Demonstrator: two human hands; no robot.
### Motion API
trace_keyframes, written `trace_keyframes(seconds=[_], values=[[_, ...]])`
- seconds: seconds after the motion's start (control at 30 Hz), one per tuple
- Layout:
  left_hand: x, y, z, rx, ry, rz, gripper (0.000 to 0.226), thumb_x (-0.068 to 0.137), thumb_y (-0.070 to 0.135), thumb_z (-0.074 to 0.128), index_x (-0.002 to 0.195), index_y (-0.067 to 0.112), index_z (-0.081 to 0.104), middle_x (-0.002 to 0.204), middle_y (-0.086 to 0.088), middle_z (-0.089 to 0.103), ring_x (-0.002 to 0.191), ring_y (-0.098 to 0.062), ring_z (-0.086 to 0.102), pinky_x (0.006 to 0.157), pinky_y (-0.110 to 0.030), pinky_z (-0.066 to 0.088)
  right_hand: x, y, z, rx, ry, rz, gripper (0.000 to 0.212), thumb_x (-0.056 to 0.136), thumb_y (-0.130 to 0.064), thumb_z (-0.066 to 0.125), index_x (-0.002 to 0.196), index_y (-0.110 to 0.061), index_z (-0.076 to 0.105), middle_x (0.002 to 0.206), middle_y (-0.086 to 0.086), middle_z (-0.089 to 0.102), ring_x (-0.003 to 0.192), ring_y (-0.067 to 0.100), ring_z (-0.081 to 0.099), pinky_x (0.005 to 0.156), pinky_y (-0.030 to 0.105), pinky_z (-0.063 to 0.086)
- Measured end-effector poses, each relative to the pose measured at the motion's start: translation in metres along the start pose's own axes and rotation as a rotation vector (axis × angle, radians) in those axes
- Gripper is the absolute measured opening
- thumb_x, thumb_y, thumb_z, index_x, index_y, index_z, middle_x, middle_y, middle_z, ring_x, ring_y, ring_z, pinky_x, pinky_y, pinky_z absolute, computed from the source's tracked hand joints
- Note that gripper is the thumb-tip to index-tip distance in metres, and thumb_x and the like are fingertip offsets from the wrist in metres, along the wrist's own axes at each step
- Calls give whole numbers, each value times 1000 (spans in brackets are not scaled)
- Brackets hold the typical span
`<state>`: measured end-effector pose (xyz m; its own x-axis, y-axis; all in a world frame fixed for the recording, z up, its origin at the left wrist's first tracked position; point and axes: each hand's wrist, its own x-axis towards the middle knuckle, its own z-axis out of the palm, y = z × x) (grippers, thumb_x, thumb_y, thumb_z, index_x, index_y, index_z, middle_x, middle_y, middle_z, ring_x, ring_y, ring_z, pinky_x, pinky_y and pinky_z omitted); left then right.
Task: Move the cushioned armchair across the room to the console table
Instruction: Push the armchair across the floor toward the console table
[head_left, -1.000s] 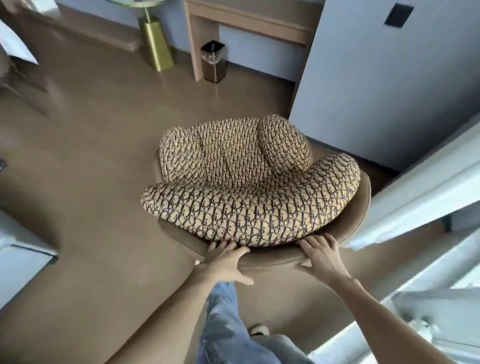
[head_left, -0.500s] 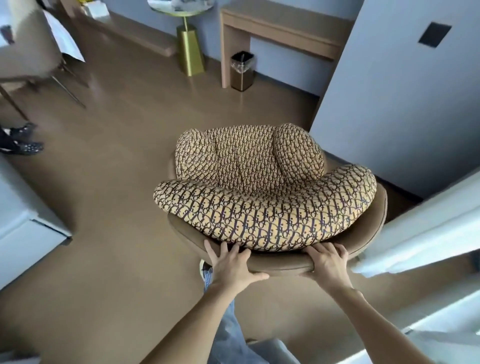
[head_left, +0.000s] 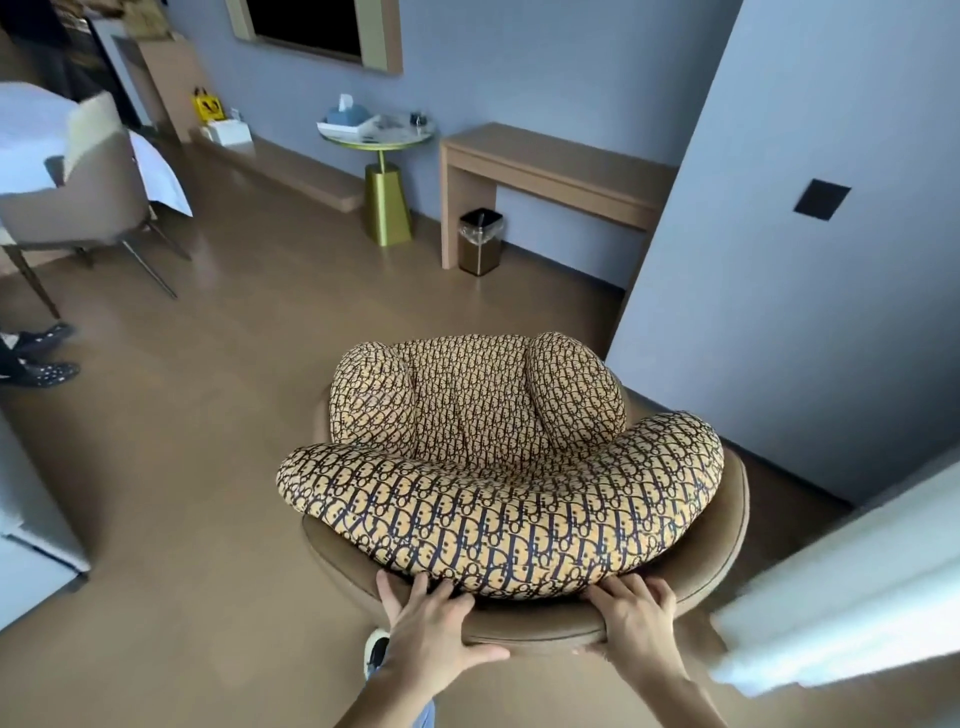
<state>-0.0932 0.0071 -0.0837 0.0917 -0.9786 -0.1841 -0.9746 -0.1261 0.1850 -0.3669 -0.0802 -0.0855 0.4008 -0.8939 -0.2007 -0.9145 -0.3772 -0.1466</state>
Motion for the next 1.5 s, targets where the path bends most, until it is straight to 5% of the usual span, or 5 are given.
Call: trace_keyframes(seconds=[0.33,0.63,1.0,1.23,1.5], values=[[136,-63,-39,106,31,48,96,55,106,26,95,34,75,100,10,69,109,-25,58,100,-80,1,135,-24,-17,-14,53,-21,68,36,-87,71,80,-36,63,76,-16,55,80,18,57,82,45,33],[277,-106,-61,87,188,71,80,54,107,30,68,42,74,78,13,73,81,-24,73,111,-63,-4,287,-23,-36,31,142,-30,69,19,-84,64,70,-37,63,67,-16,52,69,16,56,78,41,29],[399,-145,-78,163,246,85,80,52,107,33,70,41,73,70,20,64,76,-18,69,88,-75,31,402,-28,-52,-6,226,-42,68,22,-83,67,71,-36,63,69,-14,55,71,18,58,81,46,32],[473,-160,-116,142,-18,55,109,49,107,26,124,37,64,129,17,58,137,-23,37,105,-72,-2,483,-33,-69,-119,223,6,63,34,-80,76,76,-33,66,74,-8,60,79,22,57,83,48,35],[554,-183,-137,141,15,100,119,41,109,9,115,36,67,116,14,62,125,-21,42,106,-75,4,561,-35,-85,-161,243,25,60,46,-78,74,83,-32,67,81,-9,63,89,23,56,89,49,28]])
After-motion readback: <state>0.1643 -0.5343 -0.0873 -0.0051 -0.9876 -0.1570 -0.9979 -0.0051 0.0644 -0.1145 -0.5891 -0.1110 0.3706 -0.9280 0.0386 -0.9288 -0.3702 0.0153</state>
